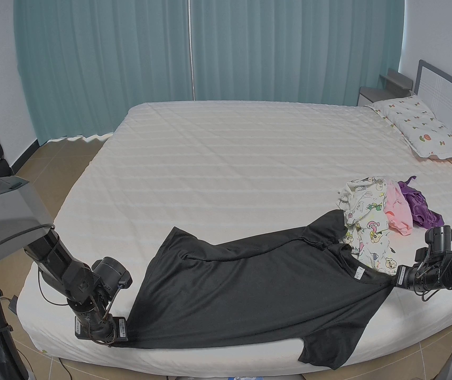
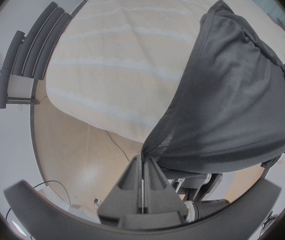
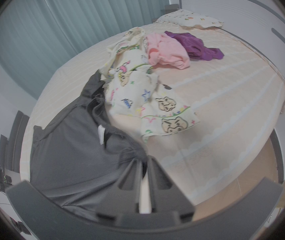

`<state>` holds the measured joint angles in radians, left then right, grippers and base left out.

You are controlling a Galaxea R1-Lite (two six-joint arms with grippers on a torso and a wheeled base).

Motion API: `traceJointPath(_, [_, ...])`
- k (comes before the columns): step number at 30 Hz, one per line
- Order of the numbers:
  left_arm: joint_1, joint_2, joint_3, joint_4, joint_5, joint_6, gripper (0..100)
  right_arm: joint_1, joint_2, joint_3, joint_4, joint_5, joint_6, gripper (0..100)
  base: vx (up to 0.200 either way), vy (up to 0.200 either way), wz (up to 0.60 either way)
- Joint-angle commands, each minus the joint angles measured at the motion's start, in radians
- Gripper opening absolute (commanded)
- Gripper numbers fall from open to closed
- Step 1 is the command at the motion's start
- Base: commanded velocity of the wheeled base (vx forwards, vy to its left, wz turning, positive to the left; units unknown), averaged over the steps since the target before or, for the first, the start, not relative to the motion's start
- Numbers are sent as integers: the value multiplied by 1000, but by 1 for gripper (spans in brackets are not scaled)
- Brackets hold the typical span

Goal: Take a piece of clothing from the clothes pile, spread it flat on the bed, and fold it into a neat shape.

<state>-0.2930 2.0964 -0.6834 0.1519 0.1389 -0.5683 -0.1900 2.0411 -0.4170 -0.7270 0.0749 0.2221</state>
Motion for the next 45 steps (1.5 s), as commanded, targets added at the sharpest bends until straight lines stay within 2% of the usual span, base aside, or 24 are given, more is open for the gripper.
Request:
traceJointPath(1, [-2,30,-2,-22,-12,-4,100,-26,28,-5,6,8,-4,100,0,0,0])
traceJointPath(4, [0,31,-8,-28,-12,-7,100,-23,21,-8,0,8,-1,100,0,0,0])
traceJointPath(7, [20,21,-81,-23,-13,-78,100,-32,-27,-51,1,17,26,100,0,0,0])
traceJointPath(10, [46,7,-139,-25,-12,-130,100,-35,-53,-77,0,29,95,100,0,0,0])
traceJointPath(11, [57,2,-199,-25,-16,-151,100,-25,-75,-103,1,31,161,100,0,0,0])
traceJointPath(12, [58,2,-216,-25,-18,-156,100,-20,-81,-109,1,31,178,100,0,0,0])
traceJointPath(14, [69,13,-308,-17,-18,-193,100,26,-99,-126,0,32,289,100,0,0,0])
traceJointPath(15, [69,14,-326,-14,-18,-199,100,38,-101,-126,0,32,313,100,0,0,0])
traceJointPath(16, [69,16,-332,-11,-18,-199,100,43,-101,-126,0,32,321,100,0,0,0])
traceJointPath(19, [74,16,-364,110,-16,-131,100,93,-87,-118,0,34,372,100,0,0,0])
traceJointPath(23, [84,37,-487,106,-51,-120,100,118,-58,-126,-2,63,385,100,0,0,0])
traceJointPath(25, [80,100,-582,90,-82,-134,100,142,-47,-129,-6,79,444,100,0,0,0])
traceJointPath(28, [80,182,-732,98,-101,-212,100,167,-39,-120,-42,82,536,100,0,0,0])
traceJointPath(29, [80,186,-740,98,-102,-216,100,169,-39,-118,-43,83,539,100,0,0,0])
traceJointPath(31, [80,278,-878,107,-122,-255,100,195,-38,-88,-97,82,572,100,0,0,0])
traceJointPath(36, [75,384,-1030,133,-125,-260,100,219,-33,3,-192,83,572,100,0,0,0])
traceJointPath(41, [66,436,-1094,135,-140,-255,100,218,-33,69,-305,80,571,100,0,0,0])
traceJointPath(42, [64,444,-1116,135,-180,-254,100,216,-32,99,-351,85,571,100,0,0,0])
traceJointPath(45, [64,450,-1136,136,-213,-254,100,218,-12,113,-379,94,568,100,0,0,0])
